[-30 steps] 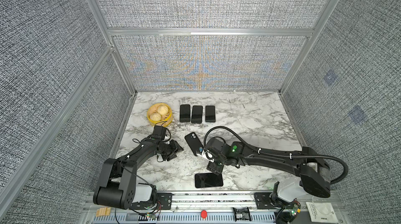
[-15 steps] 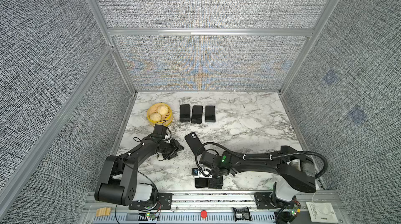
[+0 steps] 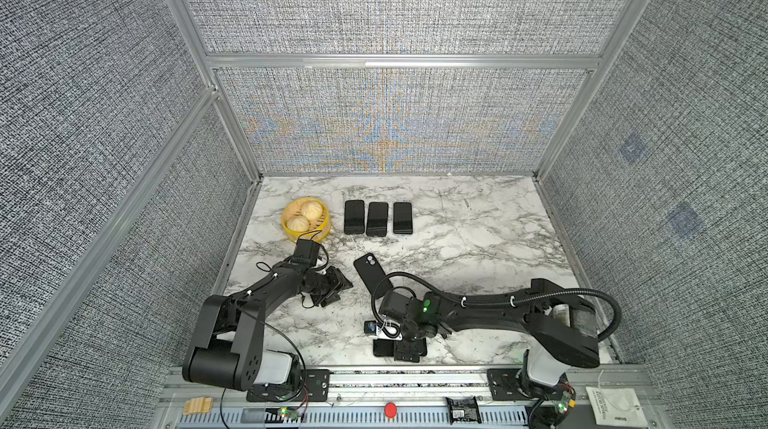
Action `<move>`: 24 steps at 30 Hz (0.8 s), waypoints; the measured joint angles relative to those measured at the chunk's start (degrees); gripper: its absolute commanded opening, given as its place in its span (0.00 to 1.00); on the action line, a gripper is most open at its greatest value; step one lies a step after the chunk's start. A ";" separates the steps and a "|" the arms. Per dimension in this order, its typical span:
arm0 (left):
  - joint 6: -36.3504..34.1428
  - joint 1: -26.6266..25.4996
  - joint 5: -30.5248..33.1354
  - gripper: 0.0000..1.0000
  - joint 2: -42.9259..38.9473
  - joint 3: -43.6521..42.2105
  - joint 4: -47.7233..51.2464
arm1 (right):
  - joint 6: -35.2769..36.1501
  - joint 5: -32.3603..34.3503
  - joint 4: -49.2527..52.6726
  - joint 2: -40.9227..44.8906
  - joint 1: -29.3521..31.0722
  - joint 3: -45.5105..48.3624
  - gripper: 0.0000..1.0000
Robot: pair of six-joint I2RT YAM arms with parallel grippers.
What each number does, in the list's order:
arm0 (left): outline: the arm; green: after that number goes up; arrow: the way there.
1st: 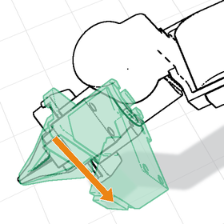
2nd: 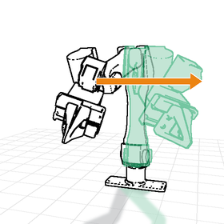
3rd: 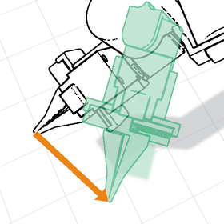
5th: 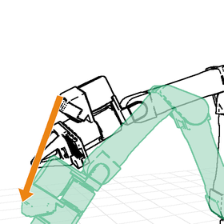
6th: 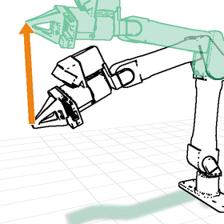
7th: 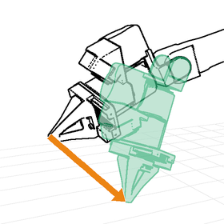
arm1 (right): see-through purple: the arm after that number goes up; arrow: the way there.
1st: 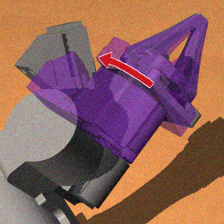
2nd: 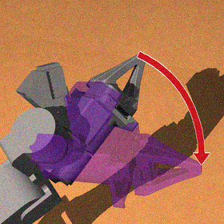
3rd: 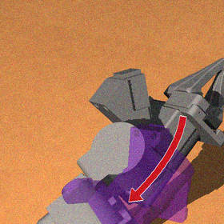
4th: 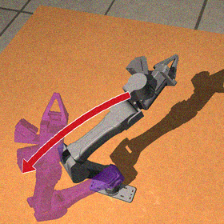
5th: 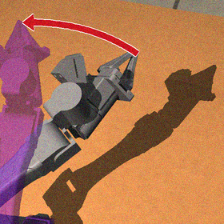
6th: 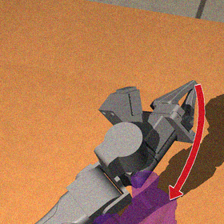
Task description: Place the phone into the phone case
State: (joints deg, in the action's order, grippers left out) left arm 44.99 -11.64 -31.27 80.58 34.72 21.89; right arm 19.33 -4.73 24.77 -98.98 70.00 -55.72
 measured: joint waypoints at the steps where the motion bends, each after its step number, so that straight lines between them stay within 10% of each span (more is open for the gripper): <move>1: 0.00 0.00 0.00 0.57 0.04 0.07 0.00 | -0.20 0.02 -0.02 -0.15 -0.04 -0.11 0.89; 24: -0.44 -1.73 -7.21 0.57 3.34 0.42 -5.27 | -5.77 -1.68 -1.44 1.92 -9.51 1.62 0.73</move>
State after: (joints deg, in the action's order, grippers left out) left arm 44.56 -13.37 -38.48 83.92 35.14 16.62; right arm 13.56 -6.42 23.33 -97.06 60.49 -54.11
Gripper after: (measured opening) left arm 0.568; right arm 0.748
